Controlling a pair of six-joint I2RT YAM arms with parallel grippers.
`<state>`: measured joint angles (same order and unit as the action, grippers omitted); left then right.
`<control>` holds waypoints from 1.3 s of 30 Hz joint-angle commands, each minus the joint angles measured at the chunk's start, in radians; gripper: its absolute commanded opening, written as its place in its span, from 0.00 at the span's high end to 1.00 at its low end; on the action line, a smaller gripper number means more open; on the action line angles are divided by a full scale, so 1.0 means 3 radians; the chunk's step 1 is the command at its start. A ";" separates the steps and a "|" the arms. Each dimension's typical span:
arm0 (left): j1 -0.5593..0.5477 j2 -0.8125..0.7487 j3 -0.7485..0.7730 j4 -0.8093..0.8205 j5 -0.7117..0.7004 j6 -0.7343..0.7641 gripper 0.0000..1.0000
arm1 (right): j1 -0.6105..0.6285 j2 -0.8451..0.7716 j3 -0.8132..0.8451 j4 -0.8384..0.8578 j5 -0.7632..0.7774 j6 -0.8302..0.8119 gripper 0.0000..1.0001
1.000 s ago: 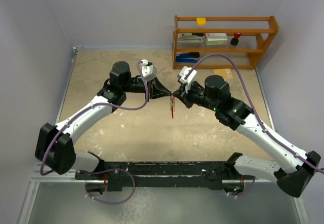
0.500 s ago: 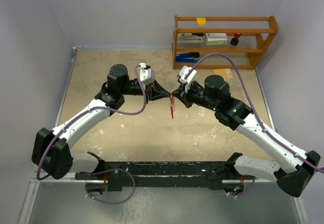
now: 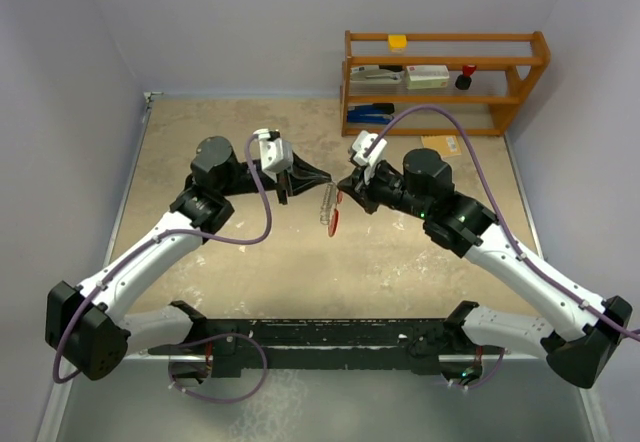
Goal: Remove the keys from the keyring
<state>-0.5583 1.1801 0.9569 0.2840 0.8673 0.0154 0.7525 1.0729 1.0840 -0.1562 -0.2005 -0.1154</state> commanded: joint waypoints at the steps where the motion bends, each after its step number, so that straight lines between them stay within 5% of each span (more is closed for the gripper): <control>1: -0.0026 -0.0122 0.0041 0.0294 -0.0170 -0.0128 1.00 | 0.0002 -0.0038 -0.0006 0.0092 0.0024 0.0011 0.97; 8: -0.0026 -0.0032 0.0071 0.0228 -0.0057 -0.0134 0.99 | -0.0002 -0.0089 -0.0038 0.0125 0.0052 0.0008 1.00; 13: -0.0028 0.0010 0.0096 0.0054 0.0077 -0.0007 0.57 | 0.0001 -0.0115 -0.0036 0.0119 0.0040 0.0002 1.00; 16: -0.0026 -0.0006 0.0102 0.0009 0.0240 0.0082 0.45 | 0.0001 -0.0107 -0.0015 0.0085 0.0017 -0.0008 1.00; 31: -0.0026 0.0083 0.0147 -0.0103 0.0422 0.0232 0.65 | -0.0002 -0.0145 -0.0003 0.0094 -0.0330 0.0012 1.00; 39: -0.0026 0.0094 0.0146 -0.0103 0.0338 0.0239 0.66 | 0.0003 -0.0181 0.0002 0.0084 -0.0425 0.0014 1.00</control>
<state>-0.5598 1.2152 0.9577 0.2375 0.9730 0.0593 0.7525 1.0519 1.0710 -0.1757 -0.2867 -0.1150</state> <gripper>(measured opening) 0.342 0.008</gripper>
